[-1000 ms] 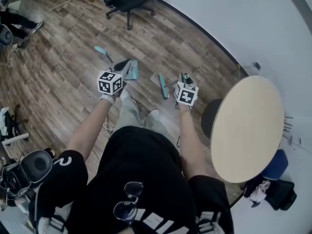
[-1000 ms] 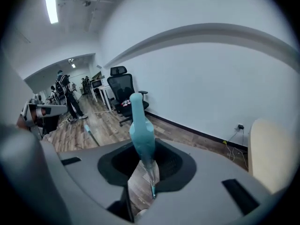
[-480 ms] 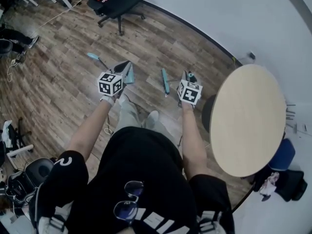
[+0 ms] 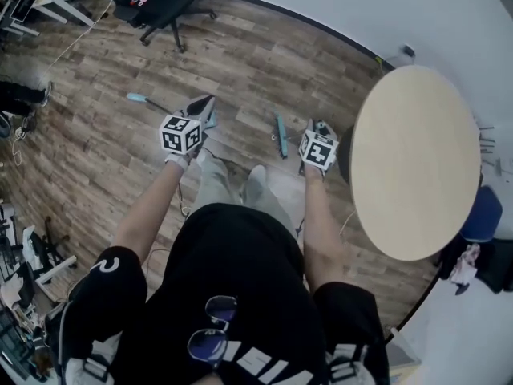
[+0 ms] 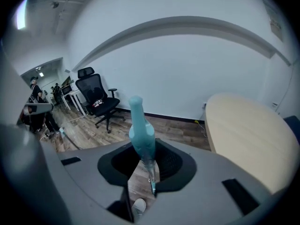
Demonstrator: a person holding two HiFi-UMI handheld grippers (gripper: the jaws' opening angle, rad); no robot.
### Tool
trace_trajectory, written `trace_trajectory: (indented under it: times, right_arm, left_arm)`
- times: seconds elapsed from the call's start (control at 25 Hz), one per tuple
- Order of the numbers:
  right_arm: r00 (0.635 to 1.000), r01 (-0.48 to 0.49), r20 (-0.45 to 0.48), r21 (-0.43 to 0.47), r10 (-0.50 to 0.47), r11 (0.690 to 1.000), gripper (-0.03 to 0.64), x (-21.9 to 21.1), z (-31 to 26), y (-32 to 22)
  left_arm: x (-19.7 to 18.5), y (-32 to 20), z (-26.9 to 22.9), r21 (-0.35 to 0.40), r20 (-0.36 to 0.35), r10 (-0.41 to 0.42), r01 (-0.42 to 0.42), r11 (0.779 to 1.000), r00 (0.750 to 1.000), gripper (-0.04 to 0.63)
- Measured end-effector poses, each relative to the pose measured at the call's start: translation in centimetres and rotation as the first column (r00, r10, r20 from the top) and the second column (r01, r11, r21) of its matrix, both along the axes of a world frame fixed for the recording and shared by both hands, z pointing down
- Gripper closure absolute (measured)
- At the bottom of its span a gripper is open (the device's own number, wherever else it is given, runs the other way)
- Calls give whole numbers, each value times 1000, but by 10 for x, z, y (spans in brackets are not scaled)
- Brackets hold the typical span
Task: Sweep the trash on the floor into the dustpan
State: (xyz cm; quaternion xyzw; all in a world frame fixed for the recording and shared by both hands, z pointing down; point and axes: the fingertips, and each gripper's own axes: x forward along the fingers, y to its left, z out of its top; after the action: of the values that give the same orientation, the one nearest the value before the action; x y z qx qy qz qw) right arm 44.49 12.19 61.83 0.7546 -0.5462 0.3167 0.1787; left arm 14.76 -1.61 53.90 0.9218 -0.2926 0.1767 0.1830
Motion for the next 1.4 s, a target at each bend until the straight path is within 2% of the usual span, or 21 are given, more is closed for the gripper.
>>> trace_trajectory:
  times: [0.16, 0.32, 0.56, 0.68, 0.76, 0.88, 0.92, 1.04, 1.12, 1.2, 1.4]
  right_arm:
    - [992, -119, 36, -82, 123, 989, 531, 24, 35, 47]
    - [965, -250, 43, -159, 259, 955, 531, 47, 67, 95]
    - [886, -426, 76, -256, 457, 868, 531, 55, 102, 157]
    - [827, -494, 114, -321, 550, 808, 529, 48, 126, 177]
    - [796, -533, 102, -347, 596, 772, 529, 40, 136, 189]
    - [791, -553, 69, -343, 608, 759, 528, 28, 143, 185]
    - [776, -566, 82, -347, 625, 748, 529, 21, 147, 181]
    - [684, -649, 125, -345, 719, 678, 529, 6, 156, 170]
    - [638, -689, 136, -339, 758, 641, 529, -1, 159, 158]
    - [619, -707, 135, -333, 774, 624, 528, -8, 160, 141]
    - [605, -726, 127, -317, 786, 610, 525, -32, 164, 94]
  left_arm:
    - [38, 5, 16, -27, 13, 90, -89, 996, 996, 598]
    - [69, 7, 36, -62, 24, 177, -175, 983, 984, 598]
    - [100, 6, 58, -123, 30, 284, -278, 953, 958, 598]
    - [106, -1, 67, -139, 32, 312, -305, 942, 949, 598]
    - [102, -3, 76, -158, 39, 330, -320, 934, 943, 598]
    - [86, -12, 88, -185, 48, 338, -324, 928, 940, 598]
    - [79, -17, 92, -192, 52, 336, -321, 927, 940, 598]
    - [58, -34, 101, -210, 58, 322, -304, 929, 945, 598]
    - [44, -49, 105, -220, 56, 306, -287, 932, 950, 598]
    - [29, -65, 107, -226, 54, 284, -265, 937, 957, 598]
    - [-15, -106, 114, -230, 51, 228, -210, 950, 972, 598]
